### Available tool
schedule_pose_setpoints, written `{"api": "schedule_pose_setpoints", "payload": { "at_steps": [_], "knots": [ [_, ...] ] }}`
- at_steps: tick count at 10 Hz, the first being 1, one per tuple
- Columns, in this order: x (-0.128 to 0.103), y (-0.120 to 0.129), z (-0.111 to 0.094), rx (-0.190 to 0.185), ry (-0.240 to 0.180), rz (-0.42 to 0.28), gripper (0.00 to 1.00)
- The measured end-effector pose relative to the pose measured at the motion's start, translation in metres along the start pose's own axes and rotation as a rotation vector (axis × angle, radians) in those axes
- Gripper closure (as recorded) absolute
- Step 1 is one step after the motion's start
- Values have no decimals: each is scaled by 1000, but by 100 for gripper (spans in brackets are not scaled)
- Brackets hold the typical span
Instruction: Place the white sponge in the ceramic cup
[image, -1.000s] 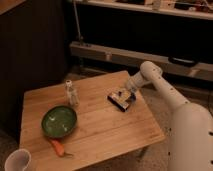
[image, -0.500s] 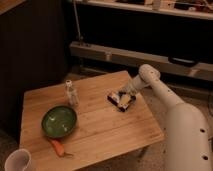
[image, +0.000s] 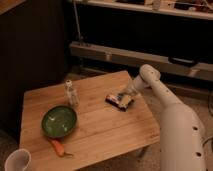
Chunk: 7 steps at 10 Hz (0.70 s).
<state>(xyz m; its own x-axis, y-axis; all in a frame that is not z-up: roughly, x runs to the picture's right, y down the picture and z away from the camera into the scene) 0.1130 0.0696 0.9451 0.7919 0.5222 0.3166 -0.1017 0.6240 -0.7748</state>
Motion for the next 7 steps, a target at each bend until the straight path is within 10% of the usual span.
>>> {"api": "schedule_pose_setpoints", "payload": {
  "at_steps": [3,7],
  "knots": [
    [7,3,-8,-8,-12,-2,99],
    [12,9,-28,-22,-48,-11,100]
  ]
}}
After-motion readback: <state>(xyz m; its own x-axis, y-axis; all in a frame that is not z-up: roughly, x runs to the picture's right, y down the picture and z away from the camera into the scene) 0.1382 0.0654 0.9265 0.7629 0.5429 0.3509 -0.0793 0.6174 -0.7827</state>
